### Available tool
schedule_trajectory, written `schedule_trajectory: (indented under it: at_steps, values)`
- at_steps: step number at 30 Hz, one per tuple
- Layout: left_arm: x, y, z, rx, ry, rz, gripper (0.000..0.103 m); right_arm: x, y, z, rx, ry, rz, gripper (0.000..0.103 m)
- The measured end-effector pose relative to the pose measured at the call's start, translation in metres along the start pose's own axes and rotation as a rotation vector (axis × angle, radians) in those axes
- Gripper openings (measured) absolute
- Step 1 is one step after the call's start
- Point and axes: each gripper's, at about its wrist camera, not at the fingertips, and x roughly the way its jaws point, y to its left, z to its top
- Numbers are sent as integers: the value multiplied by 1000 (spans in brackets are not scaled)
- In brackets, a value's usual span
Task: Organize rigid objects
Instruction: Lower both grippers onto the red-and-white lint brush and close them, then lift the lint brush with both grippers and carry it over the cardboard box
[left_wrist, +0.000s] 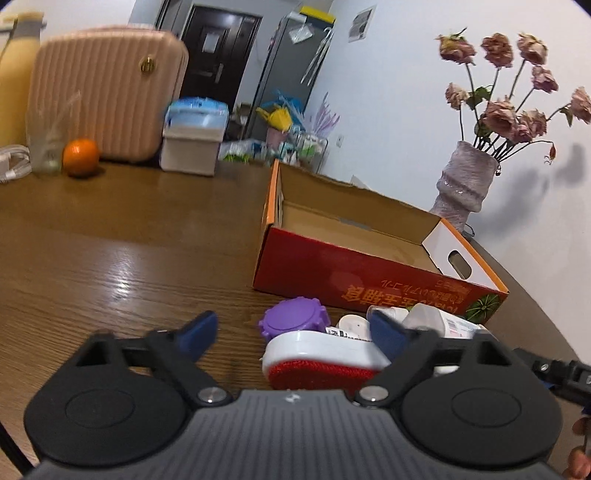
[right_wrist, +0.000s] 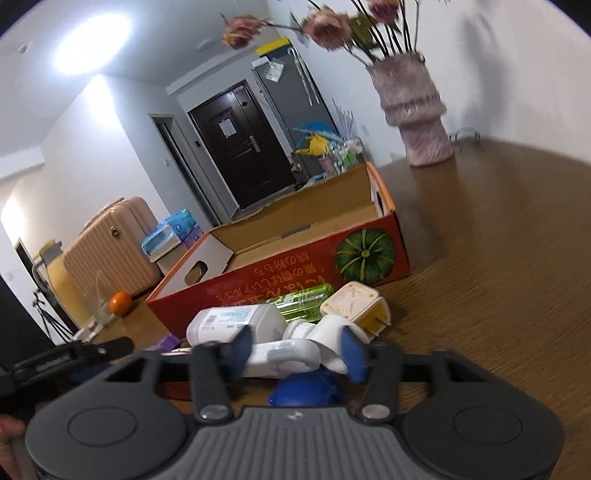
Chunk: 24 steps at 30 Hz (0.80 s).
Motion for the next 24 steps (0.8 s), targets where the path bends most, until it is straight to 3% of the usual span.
schedule_trajectory:
  at_steps: [3,11,12,13,14,16,17,19,22,24]
  values:
    - [5,4,-7,-27,17,-49,64,8,1,-2,4,17,25,34]
    - [-29,4,-33,-70,14,-55,59,-12,2,-18,52,1,38,30]
    - [-37,3,-38,-71,16,-63,45,-20,6,-24,40,-1,34,28]
    - [-46,5,-46,-76,34,-152,33,-27,9,-30,33,-2,40,23]
    - [-50,5,-52,-100,87,-232,25,-33,11,-35,38,7,78,4]
    - [-59,1,-68,-130,154,-298,25,-42,16,-51,93,63,206,3]
    - [-65,-5,-77,-102,154,-274,25,-45,24,-58,56,68,198,4]
    - [-73,-12,-87,-47,133,-231,25,-53,43,-73,-76,41,99,9]
    - [-89,-9,-86,29,65,-188,38,-63,46,-82,-106,18,31,15]
    - [-94,1,-76,73,-10,-108,82,-70,44,-83,-94,34,63,28]
